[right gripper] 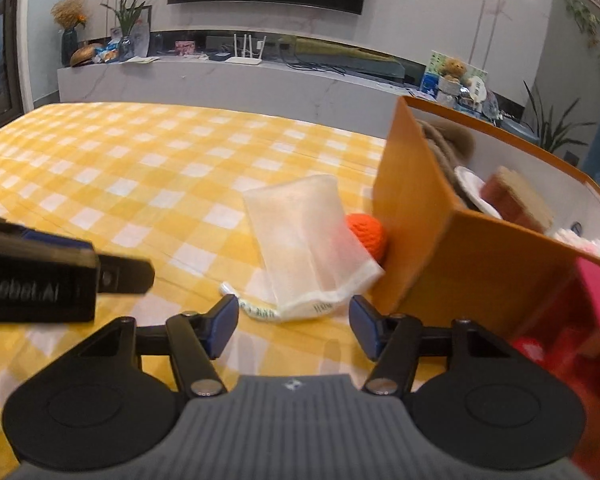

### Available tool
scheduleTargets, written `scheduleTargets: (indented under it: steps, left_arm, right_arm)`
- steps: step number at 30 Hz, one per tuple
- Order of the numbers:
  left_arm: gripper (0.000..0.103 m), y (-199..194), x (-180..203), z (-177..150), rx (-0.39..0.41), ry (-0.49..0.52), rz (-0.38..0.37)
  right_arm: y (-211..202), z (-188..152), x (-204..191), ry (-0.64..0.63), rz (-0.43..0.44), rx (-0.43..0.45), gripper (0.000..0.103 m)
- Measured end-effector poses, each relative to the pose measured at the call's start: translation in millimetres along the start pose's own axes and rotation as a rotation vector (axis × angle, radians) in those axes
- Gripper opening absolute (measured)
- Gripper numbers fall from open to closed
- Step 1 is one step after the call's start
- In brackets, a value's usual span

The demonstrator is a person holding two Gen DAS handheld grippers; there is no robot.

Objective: Organize soft objects
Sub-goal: 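Withdraw both tools back toward the clear plastic bag on the table, then grasp the clear plastic bag with the left tool while right tool approaches orange ball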

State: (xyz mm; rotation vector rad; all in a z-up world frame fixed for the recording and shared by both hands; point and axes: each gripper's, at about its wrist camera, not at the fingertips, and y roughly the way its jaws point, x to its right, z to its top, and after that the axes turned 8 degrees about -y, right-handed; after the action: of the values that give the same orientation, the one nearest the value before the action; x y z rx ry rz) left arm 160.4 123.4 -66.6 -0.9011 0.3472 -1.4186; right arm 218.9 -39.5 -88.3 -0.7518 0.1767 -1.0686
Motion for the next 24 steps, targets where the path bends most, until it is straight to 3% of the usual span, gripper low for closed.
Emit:
scheduleTargets:
  steps: [5, 11, 14, 15, 16, 18, 24]
  left_arm:
    - [0.062, 2, 1, 0, -0.007, -0.005, 0.004]
    - [0.062, 3, -1, -1, -0.01, -0.029, -0.01]
    - [0.062, 3, 0, 0, -0.007, -0.03, -0.008]
    - [0.062, 3, 0, 0, -0.008, -0.029, -0.007]
    - [0.062, 2, 0, 0, -0.007, -0.031, -0.009]
    - [0.062, 1, 0, 0, 0.0, -0.036, -0.016]
    - [0.062, -16, -3, -1, 0.042, -0.065, -0.038]
  right_arm:
    - [21, 3, -5, -0.004, -0.018, -0.009, 0.055]
    - [33, -2, 4, 0.078, 0.017, -0.009, 0.049]
    - [32, -2, 4, 0.081, 0.035, -0.005, 0.034]
    - [32, -1, 3, 0.071, 0.038, -0.007, 0.017]
    - [32, 0, 1, 0.06, 0.034, -0.011, 0.008]
    - [29, 2, 3, 0.066, 0.053, -0.019, 0.003]
    - [-4, 1, -13, 0.038, 0.162, 0.014, 0.002]
